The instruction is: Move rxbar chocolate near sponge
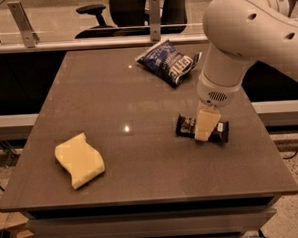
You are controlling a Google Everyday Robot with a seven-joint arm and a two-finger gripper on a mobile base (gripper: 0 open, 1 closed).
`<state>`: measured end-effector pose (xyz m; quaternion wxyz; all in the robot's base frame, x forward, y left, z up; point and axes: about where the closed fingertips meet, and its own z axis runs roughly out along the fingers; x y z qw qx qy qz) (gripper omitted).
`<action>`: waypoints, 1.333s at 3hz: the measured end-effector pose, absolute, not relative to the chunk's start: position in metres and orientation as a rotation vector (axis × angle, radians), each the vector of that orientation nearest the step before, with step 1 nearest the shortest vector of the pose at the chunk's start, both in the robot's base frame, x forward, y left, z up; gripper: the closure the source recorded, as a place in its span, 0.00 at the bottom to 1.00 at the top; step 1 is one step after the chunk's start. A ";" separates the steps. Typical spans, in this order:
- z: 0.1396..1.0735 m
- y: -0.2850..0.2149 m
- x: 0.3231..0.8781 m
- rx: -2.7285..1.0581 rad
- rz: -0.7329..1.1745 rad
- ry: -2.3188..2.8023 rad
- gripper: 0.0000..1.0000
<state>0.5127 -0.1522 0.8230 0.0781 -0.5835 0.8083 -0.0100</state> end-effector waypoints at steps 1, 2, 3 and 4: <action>0.834 -0.152 0.509 -1.769 -0.045 2.399 1.00; 0.849 -0.149 0.502 -1.786 0.002 2.324 1.00; 0.859 -0.143 0.492 -1.794 0.107 2.216 1.00; 0.875 -0.132 0.475 -1.815 0.194 2.090 1.00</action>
Offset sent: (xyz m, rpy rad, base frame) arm -0.0202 0.0086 0.0453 0.1294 -0.0554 0.1295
